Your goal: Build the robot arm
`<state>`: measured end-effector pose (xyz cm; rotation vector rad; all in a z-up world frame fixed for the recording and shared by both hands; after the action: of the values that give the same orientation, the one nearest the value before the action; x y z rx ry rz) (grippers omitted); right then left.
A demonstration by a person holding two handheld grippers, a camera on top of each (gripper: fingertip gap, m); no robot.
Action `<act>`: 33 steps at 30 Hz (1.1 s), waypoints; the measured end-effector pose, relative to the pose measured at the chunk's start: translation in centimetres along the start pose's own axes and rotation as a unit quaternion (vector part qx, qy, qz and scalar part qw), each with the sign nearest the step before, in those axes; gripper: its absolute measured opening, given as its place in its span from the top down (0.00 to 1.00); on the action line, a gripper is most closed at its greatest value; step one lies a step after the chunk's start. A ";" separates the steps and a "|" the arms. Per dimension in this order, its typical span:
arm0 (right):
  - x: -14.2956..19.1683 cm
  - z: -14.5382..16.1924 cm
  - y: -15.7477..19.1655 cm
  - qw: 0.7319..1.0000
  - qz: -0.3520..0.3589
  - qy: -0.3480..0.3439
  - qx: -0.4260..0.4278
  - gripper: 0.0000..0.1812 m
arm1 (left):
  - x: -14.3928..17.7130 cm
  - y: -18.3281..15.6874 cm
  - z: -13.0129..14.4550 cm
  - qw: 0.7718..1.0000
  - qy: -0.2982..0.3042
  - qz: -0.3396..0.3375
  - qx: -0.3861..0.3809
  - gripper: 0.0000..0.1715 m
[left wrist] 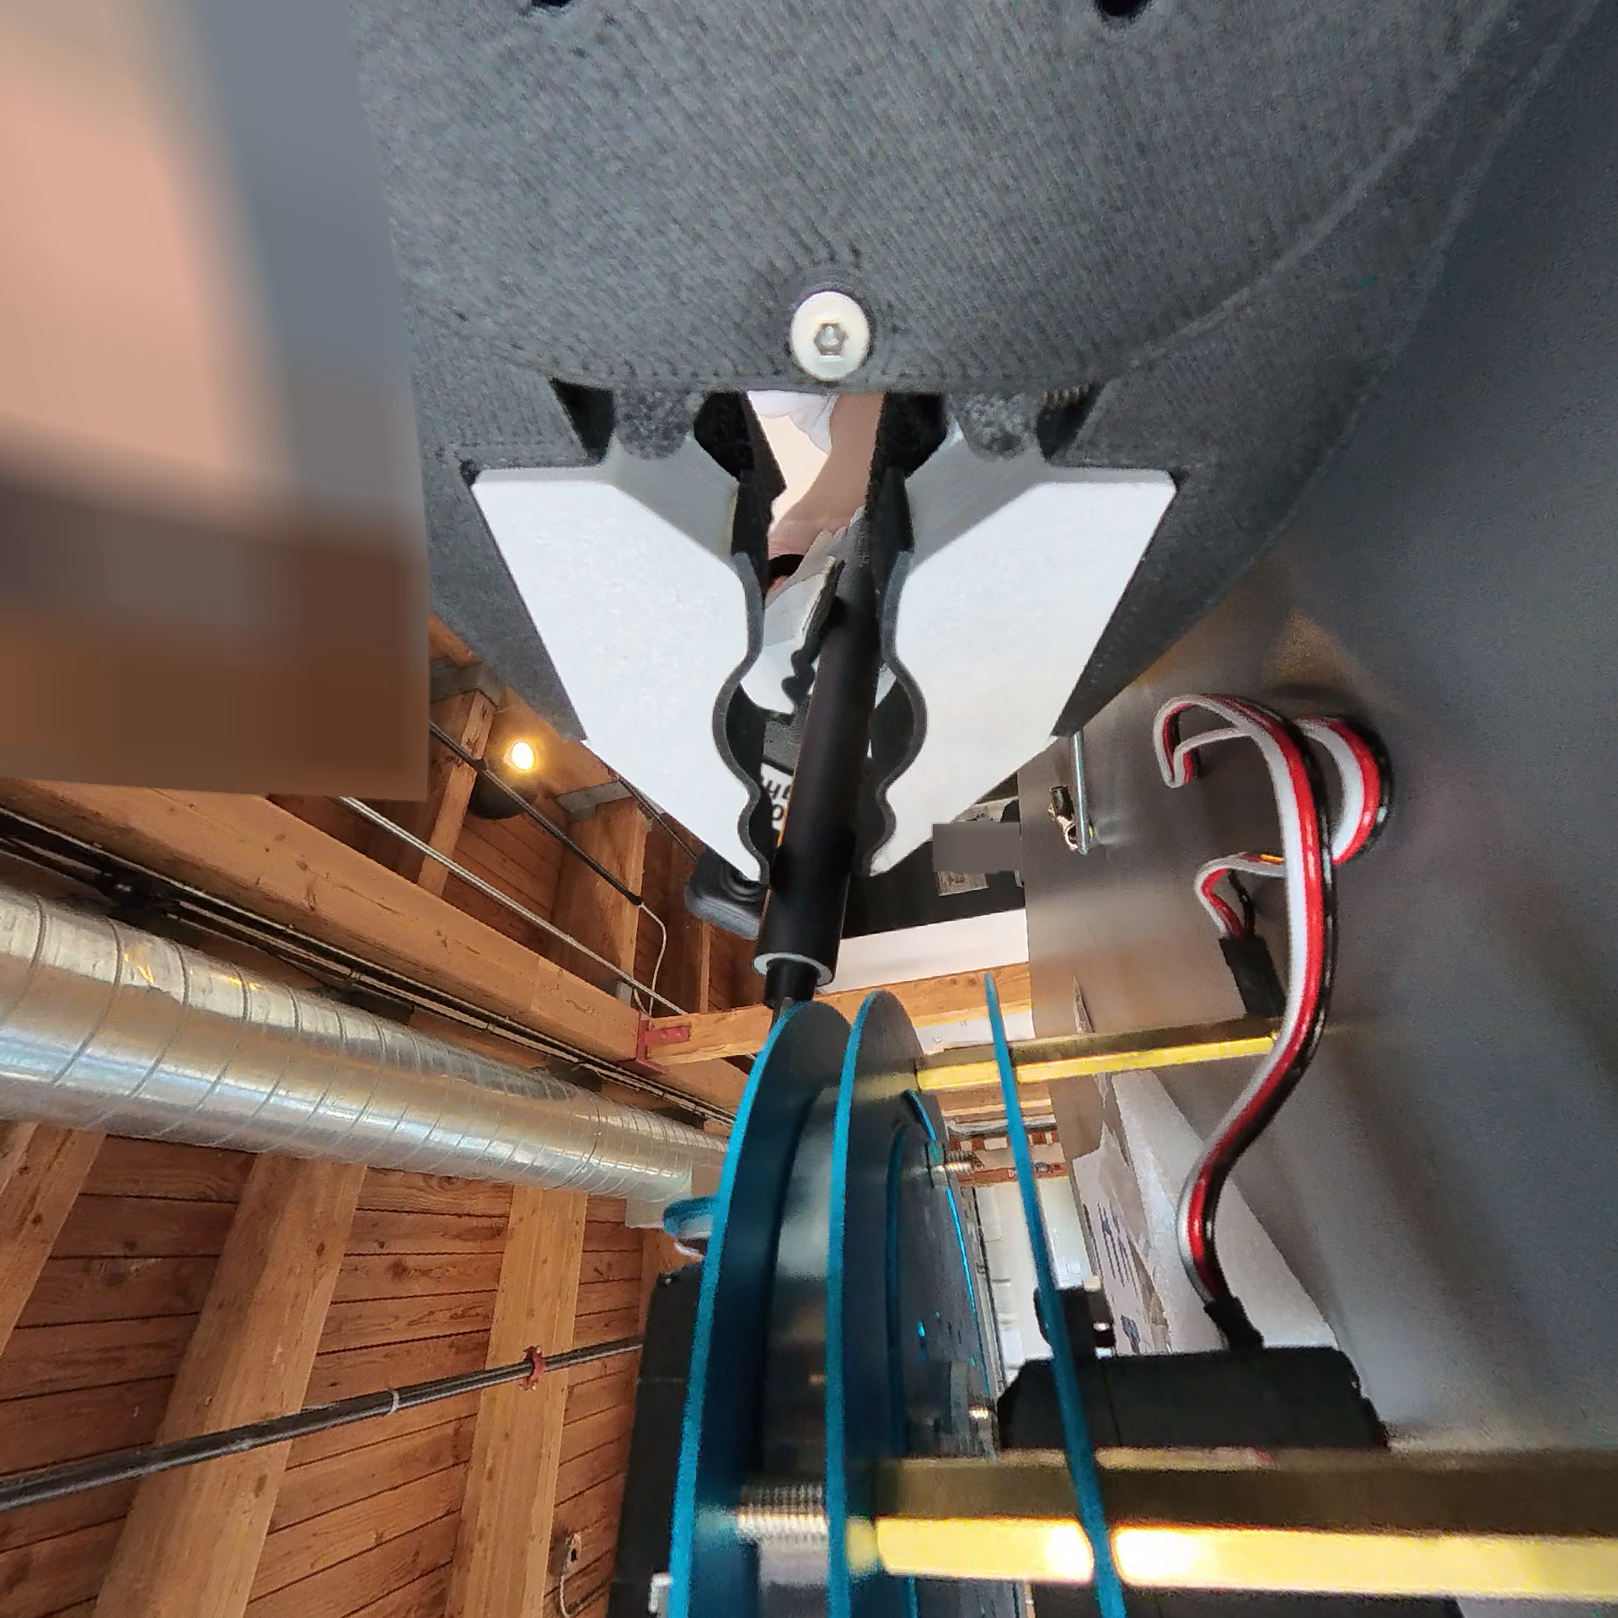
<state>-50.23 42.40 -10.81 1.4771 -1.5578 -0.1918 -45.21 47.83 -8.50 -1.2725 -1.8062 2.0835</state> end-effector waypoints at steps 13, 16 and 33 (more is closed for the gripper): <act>0.0 -0.1 0.1 1.000 -0.016 -0.001 -0.010 0.91 | 0.1 -0.2 0.0 1.000 -0.004 0.006 0.004 0.90; 0.0 -0.1 0.1 1.000 -0.020 -0.006 -0.014 0.91 | 0.1 -0.2 0.0 1.000 -0.004 0.007 0.004 0.90; -0.1 -0.2 0.5 0.994 -0.080 -0.005 -0.069 0.91 | 0.1 -0.3 0.0 1.000 -0.003 0.006 0.002 0.91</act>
<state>-50.47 42.67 -10.45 1.4917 -1.4047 -0.3929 -45.39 47.97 -8.33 -1.2824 -1.7994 2.0980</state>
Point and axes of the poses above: each gripper's, where its closed fingertips meet, x back along the fingers, z out of its underside, y = z × x across the jaws, the point moved 1 cm from there along x, back along the fingers, and after that the axes turned 14 degrees about z, right-handed, at the moved point
